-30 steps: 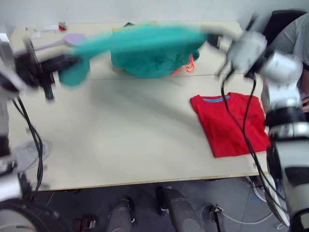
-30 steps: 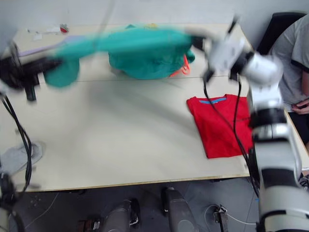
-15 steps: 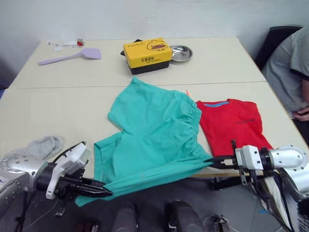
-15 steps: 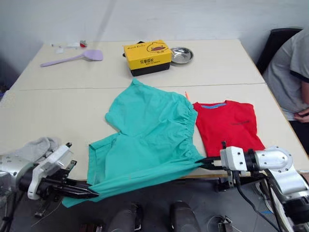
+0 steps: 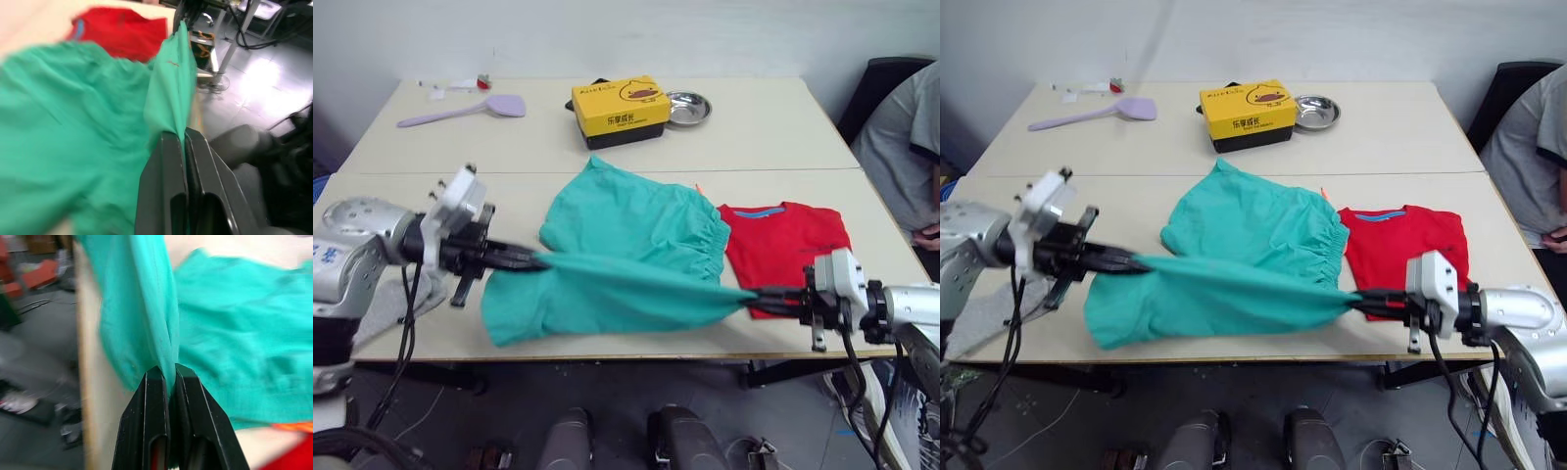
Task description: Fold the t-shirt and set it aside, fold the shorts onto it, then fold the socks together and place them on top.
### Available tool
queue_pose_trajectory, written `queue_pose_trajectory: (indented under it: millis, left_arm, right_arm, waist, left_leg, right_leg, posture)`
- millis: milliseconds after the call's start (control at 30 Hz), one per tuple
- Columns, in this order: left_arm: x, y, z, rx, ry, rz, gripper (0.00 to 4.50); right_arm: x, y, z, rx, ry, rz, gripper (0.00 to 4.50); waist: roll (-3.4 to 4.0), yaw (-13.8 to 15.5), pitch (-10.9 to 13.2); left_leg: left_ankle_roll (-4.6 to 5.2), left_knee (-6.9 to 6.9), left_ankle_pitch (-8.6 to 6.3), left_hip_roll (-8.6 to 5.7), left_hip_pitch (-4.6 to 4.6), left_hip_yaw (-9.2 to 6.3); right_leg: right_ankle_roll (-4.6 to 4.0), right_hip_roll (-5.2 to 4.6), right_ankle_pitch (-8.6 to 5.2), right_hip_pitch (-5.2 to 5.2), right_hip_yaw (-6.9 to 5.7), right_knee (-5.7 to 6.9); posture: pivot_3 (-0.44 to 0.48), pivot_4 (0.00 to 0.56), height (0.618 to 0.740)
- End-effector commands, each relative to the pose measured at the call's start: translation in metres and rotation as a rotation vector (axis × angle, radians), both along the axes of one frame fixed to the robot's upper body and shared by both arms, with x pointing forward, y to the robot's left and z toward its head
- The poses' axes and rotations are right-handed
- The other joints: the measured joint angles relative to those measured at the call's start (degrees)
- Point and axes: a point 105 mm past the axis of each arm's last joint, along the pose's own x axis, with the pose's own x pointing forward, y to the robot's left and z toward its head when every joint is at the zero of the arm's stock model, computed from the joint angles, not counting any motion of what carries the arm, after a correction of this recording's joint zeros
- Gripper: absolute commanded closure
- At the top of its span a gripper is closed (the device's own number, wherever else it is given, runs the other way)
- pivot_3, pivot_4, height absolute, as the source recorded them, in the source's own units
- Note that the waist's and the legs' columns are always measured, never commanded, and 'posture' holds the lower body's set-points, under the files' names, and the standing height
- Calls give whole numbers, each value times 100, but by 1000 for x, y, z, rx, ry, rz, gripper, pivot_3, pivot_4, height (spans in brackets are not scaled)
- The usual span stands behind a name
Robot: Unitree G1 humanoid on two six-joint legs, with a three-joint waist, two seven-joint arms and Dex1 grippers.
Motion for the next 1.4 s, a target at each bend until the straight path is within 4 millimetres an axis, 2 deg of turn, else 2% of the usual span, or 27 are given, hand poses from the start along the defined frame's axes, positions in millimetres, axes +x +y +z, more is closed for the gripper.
queue_pose_trajectory:
  millis: [33,167,267,367,500,600,667,700,800,967,1067,1100,1200,1300,1400]
  left_arm:
    - [39,-3,12,23,-171,87,4500]
    - [81,-18,16,37,-297,174,4500]
    - [105,-26,21,38,-358,273,4500]
    - [119,-29,19,72,-416,354,4500]
    - [137,-26,19,52,-458,512,4500]
    - [142,-23,8,23,-413,572,4500]
    - [145,-21,2,-16,-391,619,4078]
    - [145,-21,1,-26,-384,624,3867]
    - [146,-14,1,-60,-392,663,2917]
    - [133,28,11,-150,-455,709,1223]
    - [113,46,15,-199,-515,648,269]
    - [103,50,15,-207,-534,600,25]
    - [74,54,3,-192,-526,454,25]
    - [40,53,-21,-89,-460,302,25]
    - [8,47,-50,39,-368,175,25]
  right_arm:
    - [28,-10,8,28,-20,-172,4449]
    - [62,-9,15,74,-61,-340,4449]
    - [78,-7,19,92,-95,-428,4449]
    - [86,0,18,103,-113,-459,4449]
    - [97,10,15,109,-155,-497,4449]
    - [109,7,17,180,-194,-596,4449]
    - [111,4,15,221,-173,-632,4500]
    - [111,4,15,230,-170,-634,3919]
    - [103,4,16,213,-179,-610,3010]
    - [67,-27,34,135,-320,-605,1186]
    - [46,-45,43,110,-379,-600,127]
    - [37,-47,45,98,-403,-576,0]
    - [11,-37,41,49,-404,-426,0]
    - [-16,-16,20,-32,-320,-227,0]
    - [-29,7,-2,-95,-264,-100,0]
  waist:
    - [-1,2,-1]
    - [-2,-27,-1]
    - [-2,-46,-1]
    - [-3,-49,0]
    - [-4,-42,0]
    - [-5,-35,0]
    - [-5,-34,0]
    - [-5,-34,0]
    - [-4,-31,0]
    - [-4,-34,0]
    - [-5,-43,0]
    - [-4,-38,0]
    - [-4,-43,0]
    - [-3,-47,0]
    - [-5,-74,-1]
  left_leg:
    - [-1,0,1,-1,-4,1]
    - [-21,0,9,4,-30,28]
    - [-22,27,8,6,-127,48]
    - [-11,75,1,4,-199,63]
    - [-5,78,-2,5,-196,68]
    - [-4,86,6,3,-193,68]
    - [-4,88,10,1,-191,71]
    - [-5,88,10,1,-193,70]
    - [-5,80,10,1,-193,70]
    - [-5,72,8,-1,-194,72]
    - [-5,75,8,0,-190,82]
    - [-5,76,8,2,-186,83]
    - [-6,73,8,6,-175,81]
    - [-5,72,8,6,-169,79]
    - [-1,70,6,10,-161,74]
  right_leg:
    - [2,0,1,-3,3,1]
    - [9,1,3,-48,18,6]
    - [15,0,7,-156,32,47]
    - [19,-6,9,-239,46,82]
    - [24,-10,11,-239,51,92]
    - [38,-11,20,-234,54,96]
    - [42,-12,23,-232,57,99]
    - [42,-13,23,-233,56,99]
    - [42,-13,23,-234,55,94]
    - [42,-15,23,-233,53,86]
    - [43,-14,24,-234,60,88]
    - [43,-13,24,-229,60,91]
    - [43,-7,23,-219,60,90]
    - [43,-7,23,-210,63,87]
    - [43,-7,23,-199,65,81]
  posture:
    - [0,150,740]
    - [0,150,740]
    - [0,150,740]
    - [0,150,740]
    - [0,150,740]
    - [0,150,740]
    - [0,150,740]
    - [0,150,740]
    - [0,150,740]
    - [0,150,740]
    - [0,150,740]
    - [0,150,740]
    - [0,150,740]
    - [0,150,740]
    - [0,150,740]
